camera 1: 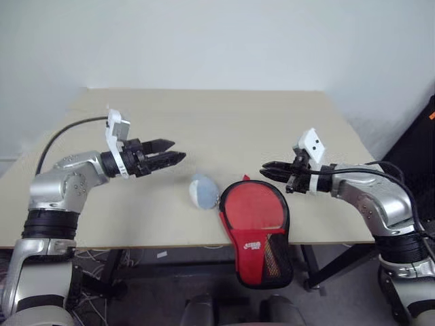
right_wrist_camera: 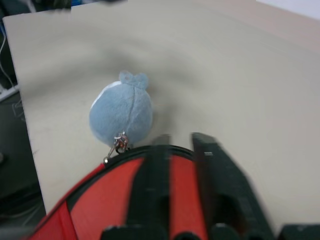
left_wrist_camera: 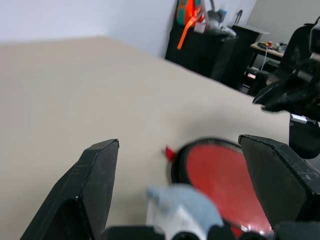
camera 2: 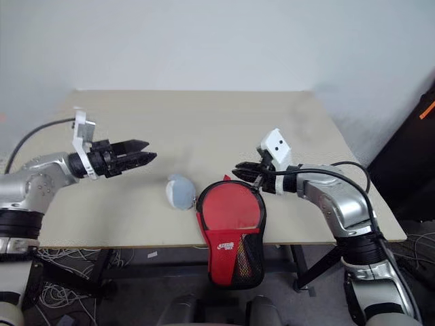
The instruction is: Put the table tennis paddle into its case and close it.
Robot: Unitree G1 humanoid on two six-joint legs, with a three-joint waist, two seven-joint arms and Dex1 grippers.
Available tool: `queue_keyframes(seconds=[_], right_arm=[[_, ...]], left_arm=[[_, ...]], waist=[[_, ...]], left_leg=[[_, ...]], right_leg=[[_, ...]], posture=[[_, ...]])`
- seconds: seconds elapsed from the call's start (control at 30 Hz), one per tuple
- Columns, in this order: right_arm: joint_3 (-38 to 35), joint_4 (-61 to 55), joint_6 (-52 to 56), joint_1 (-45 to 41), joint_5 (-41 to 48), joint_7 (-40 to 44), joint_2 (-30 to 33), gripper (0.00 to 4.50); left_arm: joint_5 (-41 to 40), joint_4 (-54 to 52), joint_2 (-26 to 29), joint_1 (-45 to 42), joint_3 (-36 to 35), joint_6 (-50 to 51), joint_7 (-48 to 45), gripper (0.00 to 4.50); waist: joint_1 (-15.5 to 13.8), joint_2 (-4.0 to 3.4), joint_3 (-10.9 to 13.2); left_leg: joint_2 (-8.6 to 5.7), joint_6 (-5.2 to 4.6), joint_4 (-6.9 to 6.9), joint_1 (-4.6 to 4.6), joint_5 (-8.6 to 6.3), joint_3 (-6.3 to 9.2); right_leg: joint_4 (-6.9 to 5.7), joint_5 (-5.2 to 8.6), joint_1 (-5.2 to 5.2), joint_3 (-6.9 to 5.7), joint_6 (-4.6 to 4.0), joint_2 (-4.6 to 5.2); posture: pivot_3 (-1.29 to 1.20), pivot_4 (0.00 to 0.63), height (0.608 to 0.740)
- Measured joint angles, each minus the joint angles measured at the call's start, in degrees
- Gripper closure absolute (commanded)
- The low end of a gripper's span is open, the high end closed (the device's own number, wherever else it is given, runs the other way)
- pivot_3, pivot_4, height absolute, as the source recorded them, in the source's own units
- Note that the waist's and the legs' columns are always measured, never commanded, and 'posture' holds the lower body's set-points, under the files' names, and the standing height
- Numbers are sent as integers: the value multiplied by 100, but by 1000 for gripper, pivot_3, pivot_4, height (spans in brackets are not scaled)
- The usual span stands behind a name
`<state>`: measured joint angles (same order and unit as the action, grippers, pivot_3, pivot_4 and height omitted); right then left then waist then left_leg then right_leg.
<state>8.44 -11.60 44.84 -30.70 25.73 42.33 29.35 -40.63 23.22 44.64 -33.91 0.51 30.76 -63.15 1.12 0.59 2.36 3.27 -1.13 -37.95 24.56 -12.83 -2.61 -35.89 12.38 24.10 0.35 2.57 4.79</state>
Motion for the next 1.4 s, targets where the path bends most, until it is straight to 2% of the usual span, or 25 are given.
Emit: queue_keyframes(seconds=[0.2, 0.47, 0.67, 0.9, 1.2, 1.3, 1.4], right_arm=[[199, 271, 0, -6, -305, -365, -375, 4485], [256, 309, 48, -1, -391, -472, -582, 4485], [318, 291, 165, 6, -395, -519, -654, 4485], [390, 160, 348, 215, -392, -513, -632, 4485], [392, 94, 403, 221, -395, -520, -603, 4485], [392, 94, 405, 221, -396, -523, -603, 4500], [392, 94, 406, 221, -397, -527, -602, 4500]], left_arm=[[549, 464, -472, 114, -29, -258, 12, 408], [873, 1091, -975, 106, -147, -272, -170, 408], [1132, 1705, -1547, 14, -155, -353, -227, 408], [1226, 1615, -1985, 26, -191, -325, -188, 408], [1290, 1299, -2044, 195, -196, -68, -203, 408], [1289, 1111, -2043, 308, -195, 69, -253, 1001], [1280, 989, -2042, 388, -213, 187, -261, 1986]], waist=[[4, 4, -1], [6, 4, -2], [7, 5, -3], [7, 6, -4], [11, 6, -4], [12, 6, -4], [12, 6, -4]], left_leg=[[0, -3, -2, 0, 2, 2], [0, -4, -4, -1, 2, 4], [0, -4, -6, -1, 2, 10], [0, -5, -9, -2, 2, 12], [0, -5, -10, -4, 2, 13], [0, -5, -11, -4, 1, 13], [0, -5, -11, -4, 2, 14]], right_leg=[[-3, -5, -1, -1, -3, 0], [-6, -5, -2, -2, -2, 0], [-7, -6, -6, -5, -2, -2], [-10, -6, -9, -5, -1, -2], [-12, -6, -10, -4, -1, -3], [-11, -6, -11, -4, -1, -3], [-12, -6, -11, -4, -1, -3]], posture=[[0, 0, 740], [0, 0, 740], [0, 0, 740], [0, 0, 740], [0, 0, 740], [0, 0, 740], [0, 0, 740]])
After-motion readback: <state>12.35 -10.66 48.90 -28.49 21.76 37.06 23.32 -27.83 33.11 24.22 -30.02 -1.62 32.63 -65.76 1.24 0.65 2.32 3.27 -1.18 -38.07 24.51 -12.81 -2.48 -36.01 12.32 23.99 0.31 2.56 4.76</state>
